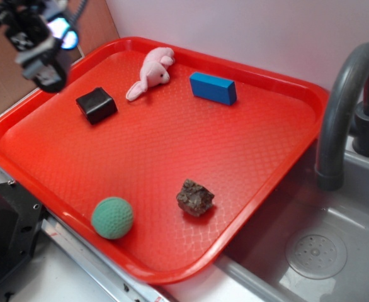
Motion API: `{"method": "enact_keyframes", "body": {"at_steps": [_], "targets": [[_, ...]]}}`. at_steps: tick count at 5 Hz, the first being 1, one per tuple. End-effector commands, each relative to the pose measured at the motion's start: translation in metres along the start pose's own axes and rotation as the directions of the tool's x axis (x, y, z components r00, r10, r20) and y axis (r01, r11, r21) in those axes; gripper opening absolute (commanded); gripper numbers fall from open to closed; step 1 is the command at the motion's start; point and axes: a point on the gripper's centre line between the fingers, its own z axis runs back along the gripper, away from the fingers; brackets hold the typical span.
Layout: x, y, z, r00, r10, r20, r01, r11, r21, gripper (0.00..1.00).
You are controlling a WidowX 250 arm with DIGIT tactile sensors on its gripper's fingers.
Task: Grab the rock.
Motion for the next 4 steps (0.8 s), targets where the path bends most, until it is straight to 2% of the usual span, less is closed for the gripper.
{"method": "enact_keyframes", "body": {"at_steps": [1,2,3,4], "targets": [[0.027,-0.033,-0.046,0.953,-0.279,-0.120,0.289,0.955,0.070,1.00],[0.030,-0.036,-0.065,0.941,-0.263,-0.215,0.292,0.949,0.116,1.00],[0.033,-0.038,-0.087,0.925,-0.254,-0.283,0.303,0.942,0.146,1.00],[0.032,-0.040,-0.109,0.909,-0.254,-0.332,0.317,0.937,0.150,1.00]]}}
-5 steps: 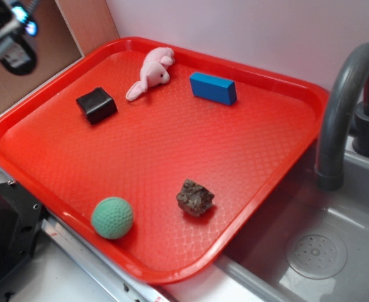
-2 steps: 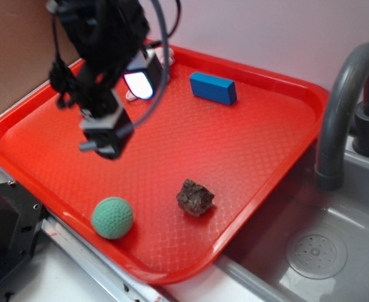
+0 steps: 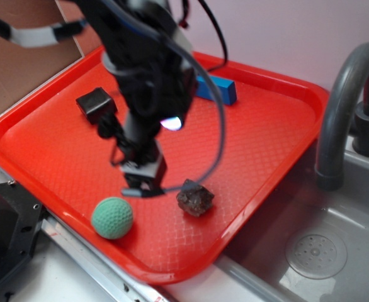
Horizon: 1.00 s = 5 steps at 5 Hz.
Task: Grab the rock.
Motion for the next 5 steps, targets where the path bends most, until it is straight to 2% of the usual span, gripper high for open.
{"method": "enact_keyframes", "body": {"at_steps": [1,2,4,5], "targets": [[0.020,-0.015,-0.018,1.000,-0.025,-0.017,0.026,0.998,0.052,1.00],[0.023,-0.022,-0.029,0.997,-0.075,-0.004,0.075,0.997,0.015,1.00],[0.020,-0.023,-0.047,0.996,-0.067,-0.058,0.066,0.998,-0.008,1.00],[0.020,-0.024,-0.050,0.995,-0.075,-0.068,0.075,0.997,-0.013,0.00]]}}
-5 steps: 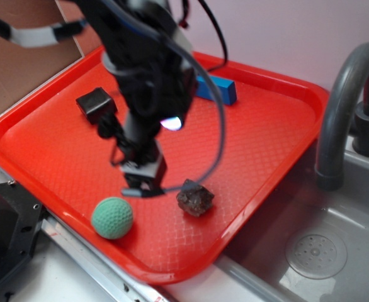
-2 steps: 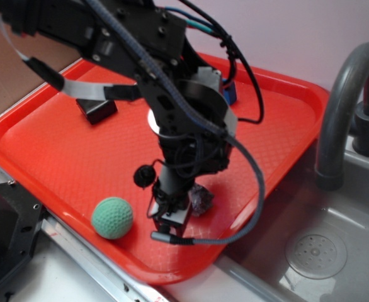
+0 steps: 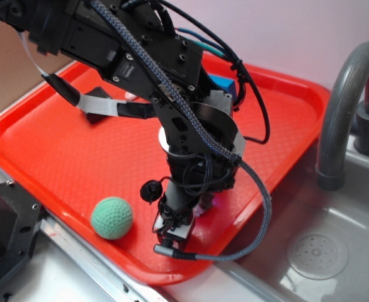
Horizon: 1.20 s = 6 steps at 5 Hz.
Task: Grab the rock.
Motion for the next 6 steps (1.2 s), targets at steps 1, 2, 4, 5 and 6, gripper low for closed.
{"method": "enact_keyframes", "body": {"at_steps": [1,2,4,5,6], "targets": [[0.001,-0.004,0.001,1.000,0.001,0.031,-0.002,1.000,0.011,0.00],[-0.001,0.001,0.001,1.000,0.016,0.020,-0.017,1.000,0.013,0.00],[-0.045,0.037,0.069,0.870,0.492,0.026,-0.489,0.869,-0.079,0.00],[-0.078,0.041,0.092,0.715,0.696,0.066,-0.682,0.716,-0.153,0.00],[-0.124,0.031,0.129,0.506,0.853,0.127,-0.836,0.522,-0.170,0.00]]}}
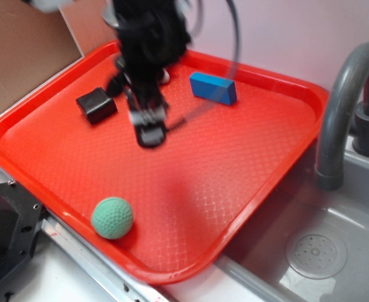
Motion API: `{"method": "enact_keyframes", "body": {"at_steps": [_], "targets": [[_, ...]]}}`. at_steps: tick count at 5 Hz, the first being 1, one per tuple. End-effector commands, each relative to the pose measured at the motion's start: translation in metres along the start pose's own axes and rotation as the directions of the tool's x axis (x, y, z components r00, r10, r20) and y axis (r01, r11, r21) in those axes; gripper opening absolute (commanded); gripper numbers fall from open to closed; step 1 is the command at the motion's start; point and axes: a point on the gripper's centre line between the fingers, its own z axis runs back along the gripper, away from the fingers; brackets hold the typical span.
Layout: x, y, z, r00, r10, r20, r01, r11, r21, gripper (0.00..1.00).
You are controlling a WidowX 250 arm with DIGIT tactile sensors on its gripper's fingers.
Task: Grab the rock.
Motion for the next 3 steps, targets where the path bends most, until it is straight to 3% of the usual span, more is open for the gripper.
{"method": "enact_keyframes", "body": {"at_steps": [1,2,3], "targets": [[-0.073,0.019,0.063,0.849,0.496,0.180,-0.495,0.867,-0.054,0.00],[-0.071,0.022,0.058,0.755,0.634,0.166,-0.632,0.772,-0.070,0.00],[-0.067,0.030,0.051,0.769,0.632,0.096,-0.625,0.775,-0.096,0.00]]}}
